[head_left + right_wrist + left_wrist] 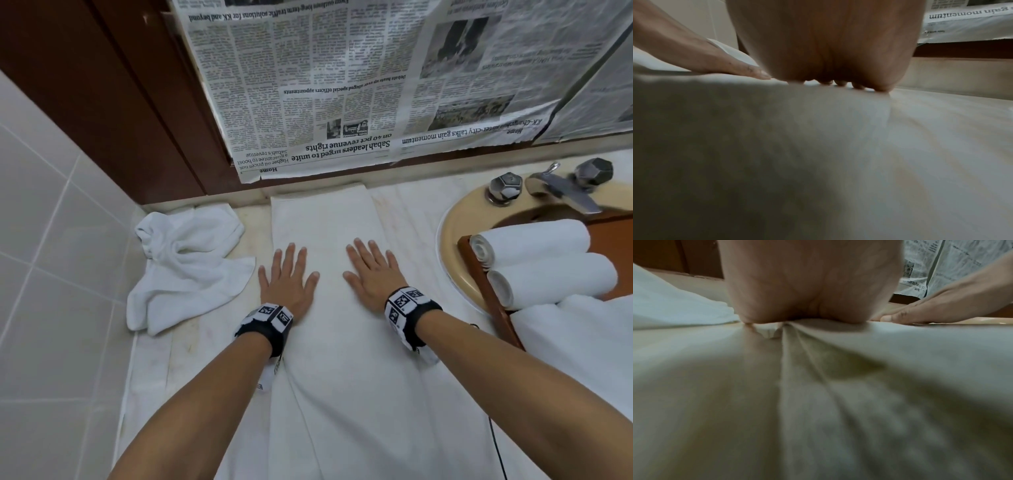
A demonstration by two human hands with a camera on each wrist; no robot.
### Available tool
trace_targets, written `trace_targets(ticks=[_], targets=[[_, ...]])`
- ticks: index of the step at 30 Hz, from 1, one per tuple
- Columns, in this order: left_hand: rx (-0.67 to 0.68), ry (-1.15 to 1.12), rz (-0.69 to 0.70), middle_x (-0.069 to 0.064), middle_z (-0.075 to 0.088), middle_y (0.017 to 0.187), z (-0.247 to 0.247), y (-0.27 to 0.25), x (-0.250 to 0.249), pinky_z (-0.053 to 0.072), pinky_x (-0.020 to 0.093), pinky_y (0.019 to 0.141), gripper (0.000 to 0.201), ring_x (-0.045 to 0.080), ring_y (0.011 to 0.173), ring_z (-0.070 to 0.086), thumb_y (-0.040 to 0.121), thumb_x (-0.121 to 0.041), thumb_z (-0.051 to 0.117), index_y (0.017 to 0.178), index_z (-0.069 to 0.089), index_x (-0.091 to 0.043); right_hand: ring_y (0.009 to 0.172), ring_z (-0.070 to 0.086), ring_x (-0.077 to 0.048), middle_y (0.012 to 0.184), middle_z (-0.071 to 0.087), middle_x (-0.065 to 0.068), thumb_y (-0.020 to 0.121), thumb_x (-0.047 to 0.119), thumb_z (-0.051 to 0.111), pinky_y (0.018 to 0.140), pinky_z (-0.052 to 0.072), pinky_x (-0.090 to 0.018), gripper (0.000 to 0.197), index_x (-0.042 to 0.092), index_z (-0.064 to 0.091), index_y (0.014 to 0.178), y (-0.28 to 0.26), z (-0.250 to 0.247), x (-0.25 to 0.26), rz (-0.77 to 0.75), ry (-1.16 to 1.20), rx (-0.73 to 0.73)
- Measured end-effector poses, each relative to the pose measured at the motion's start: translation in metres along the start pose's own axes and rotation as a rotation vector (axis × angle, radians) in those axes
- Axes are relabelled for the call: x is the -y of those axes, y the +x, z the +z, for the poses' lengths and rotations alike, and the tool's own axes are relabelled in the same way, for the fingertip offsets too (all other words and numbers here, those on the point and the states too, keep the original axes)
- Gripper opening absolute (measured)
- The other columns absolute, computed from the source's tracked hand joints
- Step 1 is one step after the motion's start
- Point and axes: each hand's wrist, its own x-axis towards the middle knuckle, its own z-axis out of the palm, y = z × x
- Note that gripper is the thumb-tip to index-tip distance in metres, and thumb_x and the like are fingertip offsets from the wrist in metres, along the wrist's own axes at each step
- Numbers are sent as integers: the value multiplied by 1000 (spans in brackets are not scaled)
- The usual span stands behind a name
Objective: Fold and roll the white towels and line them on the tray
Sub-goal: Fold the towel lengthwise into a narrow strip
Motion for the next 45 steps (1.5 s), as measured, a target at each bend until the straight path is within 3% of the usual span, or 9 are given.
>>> trace_targets(ticks=[7,12,18,22,26,31,36,40,45], targets=[[5,-19,-89,-11,-25,162,-9,28,-3,-13,59,117,65,16,150,-22,100,-60,9,155,-15,-37,151,-10,-15,164,-11,8,104,48,17,122,-4,-42,62,25,-4,158,40,-24,-9,-58,19,13],[-19,-49,-69,-7,-15,165,-17,19,-6,-8,58,119,64,19,152,-15,102,-55,17,158,-1,-30,152,-1,-17,165,0,2,105,40,31,121,4,-39,62,17,7,158,3,-28,0,-63,107,-36],[28,-45,39,-14,-13,164,4,-71,-6,-7,58,119,62,17,152,-14,102,-58,19,157,0,-38,151,-12,-12,163,-14,12,104,50,19,121,-4,-41,63,27,-5,157,-77,10,7,-118,-29,53],[80,2,-73,-19,-23,161,9,-82,18,-8,60,118,60,19,151,-18,101,-58,13,154,-11,-44,150,-14,-11,161,-19,9,105,47,14,121,-4,-42,61,24,-9,157,-74,5,-22,7,-25,72],[4,-54,-118,-15,-14,164,6,-103,17,-4,60,119,59,20,152,-13,104,-50,19,157,-1,-35,151,-8,-16,165,-9,4,105,43,16,121,-4,-44,60,19,0,158,-100,4,-21,57,17,9],[68,-7,0,-18,-18,163,29,-146,-11,-3,60,119,58,18,151,-16,104,-50,19,157,-4,-39,151,-11,-13,162,-16,8,81,57,-15,120,-5,-39,84,21,-6,157,-162,38,16,-105,5,83],[102,14,-8,-18,-23,161,30,-122,-11,-7,62,118,60,19,150,-21,103,-52,14,156,-11,-39,149,-17,-12,154,-29,11,80,57,-19,119,-9,-37,83,21,-15,155,-139,42,7,-94,-23,68],[121,37,-11,-19,-26,160,18,-88,-10,-11,61,117,61,18,150,-22,102,-56,12,155,-14,-38,150,-15,-14,161,-22,6,103,48,7,122,-6,-40,63,19,-14,155,-111,28,0,-87,-51,86],[99,-4,-19,-18,-23,161,7,-53,-8,-12,61,116,62,17,150,-20,102,-58,11,155,-13,-39,150,-14,-13,163,-18,6,105,44,12,122,-7,-41,61,20,-13,156,-74,15,-3,-76,-49,63]])
